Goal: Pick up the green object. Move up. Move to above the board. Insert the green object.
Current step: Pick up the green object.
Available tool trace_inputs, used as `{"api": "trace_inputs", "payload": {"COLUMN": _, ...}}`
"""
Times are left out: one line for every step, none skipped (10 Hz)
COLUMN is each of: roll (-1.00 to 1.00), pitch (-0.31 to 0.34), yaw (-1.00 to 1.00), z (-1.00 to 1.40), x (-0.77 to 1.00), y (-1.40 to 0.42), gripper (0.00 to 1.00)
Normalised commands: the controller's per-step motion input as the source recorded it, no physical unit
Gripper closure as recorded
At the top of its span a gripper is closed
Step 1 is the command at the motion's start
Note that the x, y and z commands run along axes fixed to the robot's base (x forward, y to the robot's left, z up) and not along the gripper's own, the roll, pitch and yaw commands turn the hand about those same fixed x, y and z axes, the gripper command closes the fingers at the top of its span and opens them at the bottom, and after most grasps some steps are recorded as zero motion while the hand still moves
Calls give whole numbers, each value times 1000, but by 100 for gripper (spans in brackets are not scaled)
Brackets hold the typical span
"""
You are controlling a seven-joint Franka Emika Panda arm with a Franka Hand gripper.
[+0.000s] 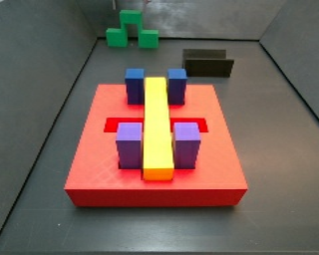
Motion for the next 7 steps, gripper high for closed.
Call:
{"api": "trace_inputs", "payload": {"roll": 0, "pitch": 0, "yaw": 0, "z": -211, "x": 0, "y": 151, "gripper": 0}}
{"api": "trace_inputs", "payload": {"roll": 0, "pitch": 0, "yaw": 0, "z": -209, "x": 23, "y": 117, "gripper": 0}}
{"api": "trace_inputs", "payload": {"roll": 0, "pitch": 0, "yaw": 0, "z": -206, "x": 3, "y": 97, "gripper": 0}}
{"api": "trace_inputs", "payload": {"roll": 0, "pitch": 0, "yaw": 0, "z": -206, "x": 37, "y": 11, "gripper": 0}}
{"api": "trace_inputs", "payload": {"roll": 0, "pitch": 0, "yaw": 0, "z": -229, "x": 37, "y": 0, "gripper": 0}}
{"api": "trace_inputs", "payload": {"roll": 0, "pitch": 0, "yaw": 0, "z": -269, "x": 40, "y": 0, "gripper": 0}}
{"api": "trace_inputs", "payload": {"roll": 0, "pitch": 0, "yaw": 0, "z": -266, "x": 51, "y": 17, "gripper": 0}}
